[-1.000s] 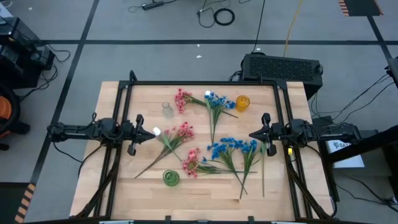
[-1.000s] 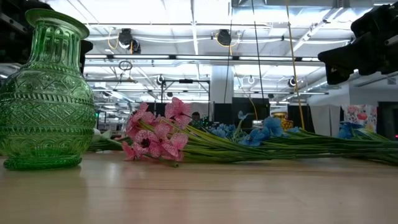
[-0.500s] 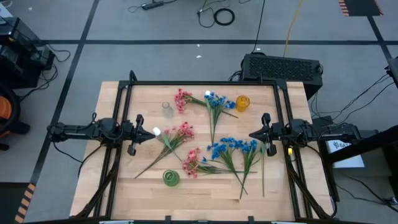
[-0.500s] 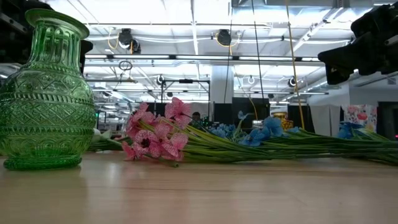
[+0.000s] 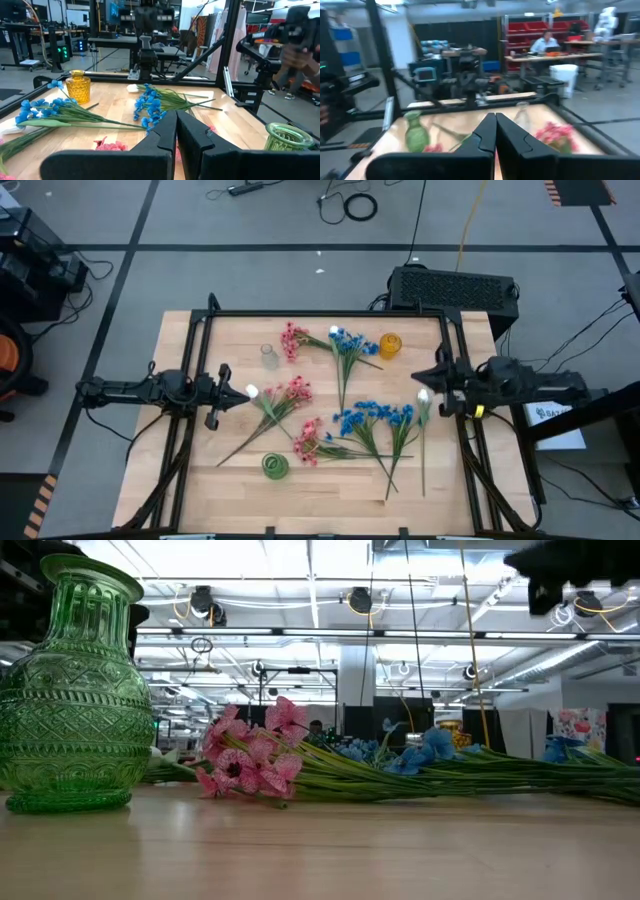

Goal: Sort flowers into vase by color
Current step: Put the top left blue flowers into the yellow vase

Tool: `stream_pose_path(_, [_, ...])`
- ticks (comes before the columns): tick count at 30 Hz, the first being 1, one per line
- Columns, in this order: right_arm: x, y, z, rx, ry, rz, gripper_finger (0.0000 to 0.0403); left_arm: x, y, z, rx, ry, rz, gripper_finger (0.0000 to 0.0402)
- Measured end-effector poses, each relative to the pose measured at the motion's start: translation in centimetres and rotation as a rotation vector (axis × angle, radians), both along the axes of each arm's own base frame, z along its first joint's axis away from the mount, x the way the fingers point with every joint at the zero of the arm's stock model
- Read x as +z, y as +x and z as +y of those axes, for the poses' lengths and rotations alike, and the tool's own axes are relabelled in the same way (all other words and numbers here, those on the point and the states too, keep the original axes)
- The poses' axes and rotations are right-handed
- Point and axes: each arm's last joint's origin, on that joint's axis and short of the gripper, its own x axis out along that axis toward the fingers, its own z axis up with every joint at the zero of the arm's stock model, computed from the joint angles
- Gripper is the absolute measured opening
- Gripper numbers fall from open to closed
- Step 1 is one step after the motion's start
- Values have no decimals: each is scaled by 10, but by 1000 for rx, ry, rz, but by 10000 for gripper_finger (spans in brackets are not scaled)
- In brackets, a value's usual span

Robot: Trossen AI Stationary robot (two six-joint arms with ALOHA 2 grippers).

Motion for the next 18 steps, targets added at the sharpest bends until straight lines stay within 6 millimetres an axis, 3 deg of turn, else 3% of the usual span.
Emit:
stream_pose_path(7, [98,10,-2,-95,-8,59,0,1,0,0,6,-5,-5,18])
stream_pose_path(10, [126,22,-2,-98,-12,61,0,1,0,0,6,-6,-6,18])
stream_pose_path(14, [134,50,0,-91,-35,116,0,1,0,1,23,-8,-8,18])
stream_pose_path(16, [128,65,1,-90,-58,169,0,1,0,1,27,-23,-7,18])
stream_pose_path(18, [118,80,1,-89,-84,235,1,1,0,1,23,-145,10,18])
